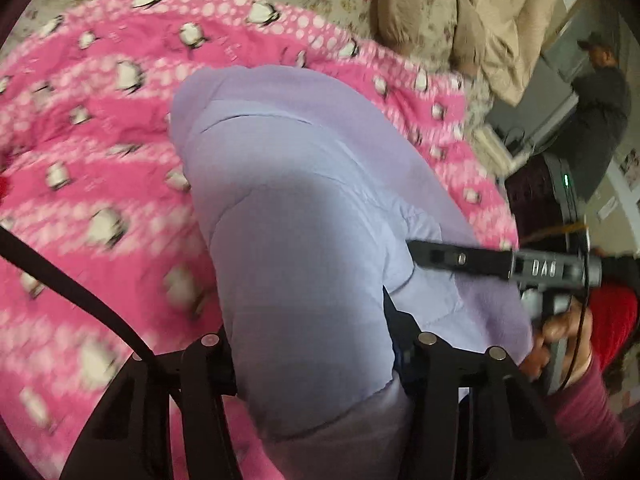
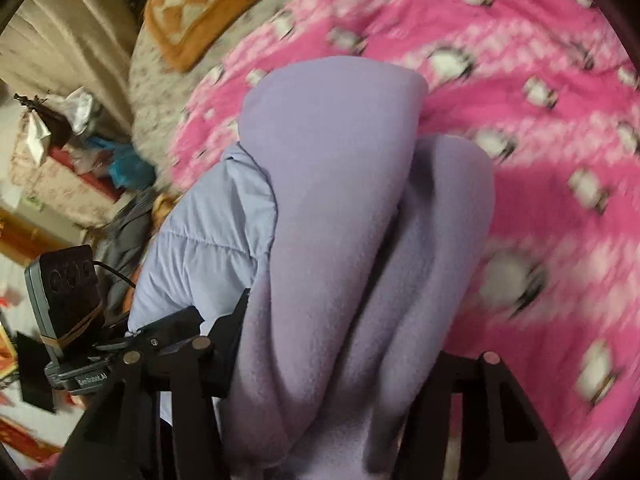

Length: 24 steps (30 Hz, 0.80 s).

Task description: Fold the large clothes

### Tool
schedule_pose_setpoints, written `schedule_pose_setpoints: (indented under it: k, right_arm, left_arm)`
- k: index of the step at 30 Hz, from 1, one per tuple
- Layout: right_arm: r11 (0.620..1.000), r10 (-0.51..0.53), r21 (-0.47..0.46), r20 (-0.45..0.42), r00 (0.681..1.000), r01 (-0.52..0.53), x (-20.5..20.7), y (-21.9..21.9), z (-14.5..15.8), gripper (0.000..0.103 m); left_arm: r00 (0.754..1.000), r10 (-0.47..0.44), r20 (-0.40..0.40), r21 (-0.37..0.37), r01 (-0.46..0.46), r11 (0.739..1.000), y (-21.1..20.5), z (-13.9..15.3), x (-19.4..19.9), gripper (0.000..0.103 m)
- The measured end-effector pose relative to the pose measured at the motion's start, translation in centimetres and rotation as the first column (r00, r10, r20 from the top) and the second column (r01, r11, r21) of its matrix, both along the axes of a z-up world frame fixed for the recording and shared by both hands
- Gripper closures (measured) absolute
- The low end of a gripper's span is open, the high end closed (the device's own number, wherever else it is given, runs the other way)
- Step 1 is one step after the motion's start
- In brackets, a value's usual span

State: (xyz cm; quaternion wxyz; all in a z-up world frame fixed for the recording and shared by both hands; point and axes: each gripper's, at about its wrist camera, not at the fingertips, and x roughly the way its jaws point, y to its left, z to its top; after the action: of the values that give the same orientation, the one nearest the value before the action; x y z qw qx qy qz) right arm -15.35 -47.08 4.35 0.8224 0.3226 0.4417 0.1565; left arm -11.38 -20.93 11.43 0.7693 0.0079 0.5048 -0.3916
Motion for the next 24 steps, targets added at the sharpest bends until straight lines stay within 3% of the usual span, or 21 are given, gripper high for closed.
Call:
schedule_pose_setpoints:
  k: [3,4,6,9,11,13,16,18,20,21,23,24]
  right_arm:
    - [0.999,0.052,0.003,-0.053,0.997,-0.052,-1.0,3.9,-1.1,0.038]
    - [0.997,0.070,-0.035,-0.083,0.994,-0.073,-1.1,5.0,-1.8,0.035]
    - [0.983,0.087,-0.147,-0.135,0.987,-0.107,-1.4,6.8,-2.6,0.033]
    - [0.984,0.016,-0.179,-0.075,0.997,-0.029,-3.4,6.3,-0.7,0.033]
    - [0.976,-0.045,-0.216,-0.018,0.999,0.040,-5.1,5.9,1.3,0.033]
    - [0.945,-0.107,-0.304,0.071,0.992,0.124,-7.0,5.9,3.8,0.033]
    - [0.939,-0.125,-0.302,0.142,0.982,0.164,-8.1,5.9,5.7,0.033]
    - [0.953,-0.079,-0.280,0.130,0.988,0.113,-7.6,6.3,5.6,0.033]
    - [0.937,-0.071,-0.333,0.101,0.992,0.101,-6.5,7.1,4.7,0.034]
    - [0.925,-0.085,-0.363,0.085,0.993,0.110,-5.9,7.0,4.1,0.037]
    - [0.926,-0.092,-0.362,0.058,0.994,0.107,-4.6,6.7,2.5,0.062]
    - [0.936,-0.072,-0.342,0.053,0.996,0.086,-3.9,6.8,1.8,0.080]
  left_arm:
    - [0.998,0.058,-0.034,0.121,-0.053,0.991,2.8,-2.8,-1.0,0.073]
    - [0.997,0.068,-0.048,0.152,-0.060,0.987,3.2,-3.9,-1.1,0.070]
    - [0.995,0.085,-0.052,0.141,-0.077,0.987,4.1,-4.6,-1.7,0.067]
    - [0.992,0.106,0.070,0.138,-0.115,0.984,4.9,-2.5,-3.4,0.067]
    - [0.971,0.141,0.196,0.134,-0.169,0.977,5.3,-0.6,-4.6,0.067]
    - [0.952,0.154,0.264,0.136,-0.195,0.971,5.1,0.0,-5.0,0.067]
    - [0.958,0.157,0.238,0.155,-0.198,0.968,4.3,-1.0,-4.4,0.067]
    - [0.968,0.170,0.184,0.160,-0.200,0.967,3.9,-2.3,-4.1,0.067]
    - [0.968,0.183,0.171,0.160,-0.211,0.964,3.7,-3.0,-4.5,0.067]
    - [0.964,0.195,0.181,0.162,-0.225,0.961,3.3,-3.0,-4.7,0.067]
    - [0.959,0.209,0.194,0.162,-0.241,0.957,3.1,-2.8,-5.0,0.067]
    - [0.958,0.209,0.197,0.163,-0.242,0.956,3.1,-2.7,-5.2,0.067]
